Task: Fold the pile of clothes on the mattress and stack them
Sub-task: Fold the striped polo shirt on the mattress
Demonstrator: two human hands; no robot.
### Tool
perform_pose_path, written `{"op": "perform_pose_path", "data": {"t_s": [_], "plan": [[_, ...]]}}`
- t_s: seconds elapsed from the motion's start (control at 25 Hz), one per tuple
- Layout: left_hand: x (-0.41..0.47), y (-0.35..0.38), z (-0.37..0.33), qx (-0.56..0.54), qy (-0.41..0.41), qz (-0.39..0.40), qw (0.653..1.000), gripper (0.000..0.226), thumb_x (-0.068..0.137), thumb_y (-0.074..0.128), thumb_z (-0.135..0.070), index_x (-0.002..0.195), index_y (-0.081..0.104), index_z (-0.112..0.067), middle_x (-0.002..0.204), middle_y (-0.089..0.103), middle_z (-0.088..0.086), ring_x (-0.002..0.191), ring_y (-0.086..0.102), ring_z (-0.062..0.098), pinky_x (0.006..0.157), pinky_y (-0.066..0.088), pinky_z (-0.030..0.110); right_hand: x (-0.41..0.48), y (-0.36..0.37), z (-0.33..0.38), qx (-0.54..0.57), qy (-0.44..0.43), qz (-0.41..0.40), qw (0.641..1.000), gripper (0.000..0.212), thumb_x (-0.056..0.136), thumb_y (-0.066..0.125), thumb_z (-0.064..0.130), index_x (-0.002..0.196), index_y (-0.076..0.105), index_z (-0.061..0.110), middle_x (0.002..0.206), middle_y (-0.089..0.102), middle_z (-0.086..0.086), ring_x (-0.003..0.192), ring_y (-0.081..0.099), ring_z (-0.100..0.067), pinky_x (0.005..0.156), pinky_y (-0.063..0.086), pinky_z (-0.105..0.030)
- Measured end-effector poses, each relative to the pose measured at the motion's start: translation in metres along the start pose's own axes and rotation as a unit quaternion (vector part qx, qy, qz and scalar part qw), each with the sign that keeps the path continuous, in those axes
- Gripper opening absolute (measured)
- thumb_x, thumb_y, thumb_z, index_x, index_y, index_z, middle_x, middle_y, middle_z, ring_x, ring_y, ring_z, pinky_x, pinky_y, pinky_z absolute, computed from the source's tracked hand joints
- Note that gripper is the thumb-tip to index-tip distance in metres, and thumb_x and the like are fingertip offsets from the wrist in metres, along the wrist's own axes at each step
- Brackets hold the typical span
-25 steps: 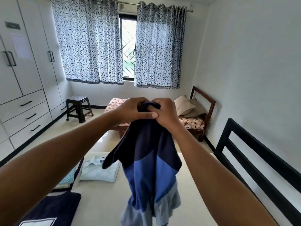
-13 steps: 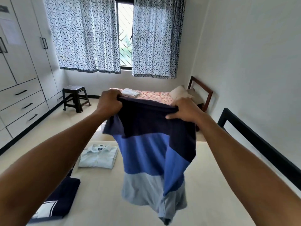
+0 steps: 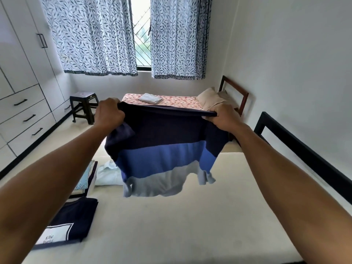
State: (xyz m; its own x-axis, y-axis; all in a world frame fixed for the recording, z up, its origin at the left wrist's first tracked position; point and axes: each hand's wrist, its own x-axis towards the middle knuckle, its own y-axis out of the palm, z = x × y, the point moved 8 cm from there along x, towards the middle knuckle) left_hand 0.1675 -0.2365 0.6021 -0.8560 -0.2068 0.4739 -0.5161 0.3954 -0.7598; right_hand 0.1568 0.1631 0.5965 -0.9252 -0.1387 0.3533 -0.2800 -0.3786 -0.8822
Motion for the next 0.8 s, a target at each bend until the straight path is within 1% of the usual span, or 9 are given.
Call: {"op": "perform_pose_path", "data": {"t_s": [0.16,0.24,0.36,0.44,0.48,0.56,0.64,0.72,0.8], "plan": [[0.007,-0.004,0.018,0.003,-0.002,0.013,1.000,0.015,0.083,0.060,-0.002,0.093,0.071,-0.002,0.098,0.071,0.026,0.098,0.066,0.046,0.078,0.049,0.041,0.008,-0.009,0.002,0.066,0.011,0.029,0.997,0.033,0.087,0.081,0.044,0.099,0.079,0.013,0.094,0.071,-0.004,0.089,0.065,-0.024,0.084,0.053,-0.038],[0.006,0.011,0.025,-0.060,-0.034,0.096,0.993,0.015,0.092,0.062,-0.005,0.099,0.073,0.002,0.097,0.071,0.023,0.092,0.066,0.037,0.077,0.048,0.038,0.013,-0.014,-0.002,0.078,0.056,-0.009,0.995,0.028,0.088,0.081,0.034,0.104,0.078,0.011,0.094,0.067,-0.004,0.089,0.060,-0.022,0.080,0.048,-0.035],[-0.024,0.047,0.003,-0.265,-0.104,0.289,0.914,0.018,0.098,0.065,-0.008,0.104,0.070,0.009,0.089,0.066,0.018,0.081,0.059,0.026,0.073,0.048,0.033,0.014,0.013,-0.007,0.222,0.166,0.005,0.961,0.035,0.087,0.071,0.021,0.120,0.071,0.010,0.108,0.072,-0.012,0.097,0.068,-0.030,0.084,0.056,-0.044],[-0.038,0.058,-0.028,-0.377,-0.117,0.295,0.870,0.015,0.098,0.065,-0.005,0.111,0.071,0.000,0.096,0.070,0.017,0.083,0.063,0.025,0.073,0.055,0.032,0.002,0.047,0.020,0.373,0.175,0.092,0.907,0.055,0.093,0.070,0.012,0.145,0.054,0.016,0.122,0.068,-0.011,0.107,0.069,-0.031,0.091,0.057,-0.049],[-0.039,0.062,-0.040,-0.416,-0.124,0.263,0.862,0.021,0.096,0.065,-0.003,0.116,0.071,-0.007,0.103,0.072,0.015,0.086,0.066,0.024,0.073,0.059,0.031,-0.005,0.061,0.039,0.408,0.148,0.126,0.892,0.063,0.095,0.073,0.020,0.151,0.045,0.019,0.128,0.067,-0.008,0.111,0.069,-0.029,0.092,0.058,-0.048],[-0.039,0.066,-0.053,-0.448,-0.153,0.174,0.863,0.035,0.092,0.065,0.000,0.118,0.069,-0.022,0.111,0.072,0.015,0.090,0.070,0.022,0.078,0.063,0.035,-0.026,0.075,0.080,0.406,0.101,0.175,0.891,0.068,0.089,0.073,0.053,0.143,0.055,0.016,0.122,0.073,-0.008,0.103,0.074,-0.028,0.083,0.062,-0.042],[-0.043,0.069,-0.069,-0.473,-0.180,0.148,0.850,0.033,0.089,0.061,0.002,0.106,0.076,-0.022,0.105,0.075,0.017,0.086,0.073,0.023,0.079,0.064,0.039,-0.040,0.085,0.109,0.384,0.060,0.216,0.896,0.067,0.081,0.071,0.069,0.119,0.070,0.014,0.104,0.079,-0.009,0.090,0.078,-0.028,0.074,0.064,-0.041],[-0.048,0.073,-0.086,-0.472,-0.180,0.170,0.846,0.029,0.089,0.059,0.003,0.092,0.081,-0.014,0.097,0.078,0.016,0.089,0.075,0.026,0.083,0.065,0.042,-0.040,0.080,0.125,0.330,0.012,0.203,0.922,0.053,0.076,0.081,0.066,0.104,0.073,0.022,0.094,0.078,0.001,0.086,0.076,-0.016,0.071,0.064,-0.031],[-0.054,0.073,-0.101,-0.480,-0.173,0.203,0.836,0.025,0.091,0.059,0.006,0.090,0.081,-0.006,0.097,0.078,0.018,0.099,0.075,0.031,0.087,0.064,0.044,-0.028,0.068,0.125,0.227,-0.016,0.151,0.962,0.039,0.073,0.089,0.045,0.094,0.067,0.022,0.084,0.072,0.007,0.080,0.070,-0.008,0.064,0.052,-0.014]]}}
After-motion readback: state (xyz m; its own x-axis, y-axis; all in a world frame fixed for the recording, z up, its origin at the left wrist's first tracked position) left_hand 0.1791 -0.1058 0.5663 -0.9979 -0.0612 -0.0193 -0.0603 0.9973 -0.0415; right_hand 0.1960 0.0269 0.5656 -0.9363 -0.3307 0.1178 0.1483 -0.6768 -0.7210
